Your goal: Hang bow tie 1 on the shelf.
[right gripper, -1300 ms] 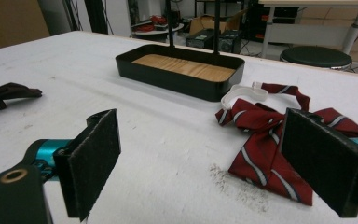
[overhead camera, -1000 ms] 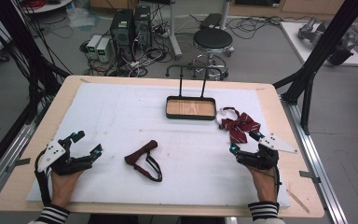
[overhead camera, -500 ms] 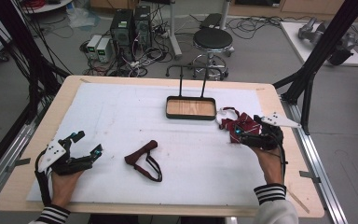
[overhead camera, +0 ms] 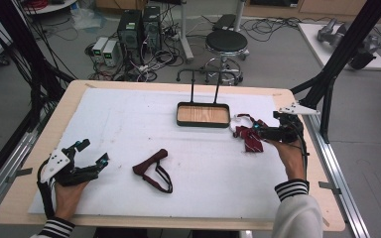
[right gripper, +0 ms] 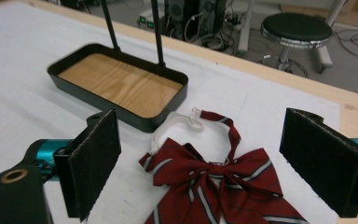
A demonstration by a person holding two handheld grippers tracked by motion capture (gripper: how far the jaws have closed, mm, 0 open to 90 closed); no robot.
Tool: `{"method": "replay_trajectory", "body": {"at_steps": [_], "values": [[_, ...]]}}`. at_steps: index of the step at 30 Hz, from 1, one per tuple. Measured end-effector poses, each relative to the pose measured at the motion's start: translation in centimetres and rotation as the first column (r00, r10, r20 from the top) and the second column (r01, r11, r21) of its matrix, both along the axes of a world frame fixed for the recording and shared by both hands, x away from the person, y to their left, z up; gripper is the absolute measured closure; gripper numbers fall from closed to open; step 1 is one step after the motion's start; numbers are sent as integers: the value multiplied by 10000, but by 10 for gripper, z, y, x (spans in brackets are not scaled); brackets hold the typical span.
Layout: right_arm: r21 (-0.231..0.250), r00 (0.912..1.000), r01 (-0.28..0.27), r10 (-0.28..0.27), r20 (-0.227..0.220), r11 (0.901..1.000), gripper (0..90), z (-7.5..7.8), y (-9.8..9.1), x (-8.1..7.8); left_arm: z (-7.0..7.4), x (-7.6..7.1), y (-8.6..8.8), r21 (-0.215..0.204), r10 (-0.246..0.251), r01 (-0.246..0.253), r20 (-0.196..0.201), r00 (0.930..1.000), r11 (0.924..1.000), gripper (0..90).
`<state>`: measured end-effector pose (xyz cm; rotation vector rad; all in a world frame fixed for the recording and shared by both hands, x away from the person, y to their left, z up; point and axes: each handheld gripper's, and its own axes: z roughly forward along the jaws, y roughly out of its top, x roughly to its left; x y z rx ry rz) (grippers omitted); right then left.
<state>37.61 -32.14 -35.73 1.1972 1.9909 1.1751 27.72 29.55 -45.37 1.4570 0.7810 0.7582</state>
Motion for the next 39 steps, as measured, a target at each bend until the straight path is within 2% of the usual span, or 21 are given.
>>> {"method": "replay_trajectory", "body": {"at_steps": [2,3,4,11,13,19,21,23,25,30,34,36,38,39], "values": [[-249,9999,-52,48,-163,9997,116,0,0,7,0,0,0,1,-3,3,-12,10000,10000,134],[-438,9992,-107,90,-390,9990,116,-1,0,14,0,0,0,-21,14,-14,-8,10000,10000,134],[-438,9992,-107,90,-390,9990,116,-1,0,14,0,0,0,-16,9,-9,-23,10000,10000,134],[-819,9923,-240,138,-1231,9964,116,-6,0,35,0,0,0,-5,17,-17,-9,10000,10000,134],[-894,9922,-246,134,-1239,9957,116,-9,0,39,0,0,0,3,3,-3,-14,10000,10000,134],[-927,9866,12,-163,-1626,9957,117,-17,-5,48,0,0,-1,62,1,-1,6,10000,10000,134],[-1150,9808,-89,-138,-1947,9933,117,-14,-5,55,0,0,-1,69,10,-10,12,10000,10000,134],[-1195,9802,-130,-110,-1976,9928,118,-11,-4,57,0,0,-1,68,16,-16,9,10000,10000,135],[-1118,9832,-138,-68,-1822,9936,118,-8,-4,60,0,0,-1,69,17,-17,3,10000,10000,134],[-1372,9746,-263,-51,-2237,9902,117,-8,0,71,0,0,-1,102,24,-24,9,10000,9999,134],[-1588,9663,-403,-20,-2574,9865,118,-15,4,77,0,0,-1,99,23,-23,16,10000,9999,135],[-1825,9598,-430,-101,-2805,9823,119,-19,4,79,0,-1,-1,107,21,-21,14,10000,9999,135],[-2279,9503,-339,-392,-3088,9731,168,-22,5,80,0,-1,-1,105,22,-23,18,10000,9999,135],[-2356,9474,-314,-462,-3168,9713,168,-23,6,80,0,-1,-1,105,21,-21,21,10000,9999,135]]}}
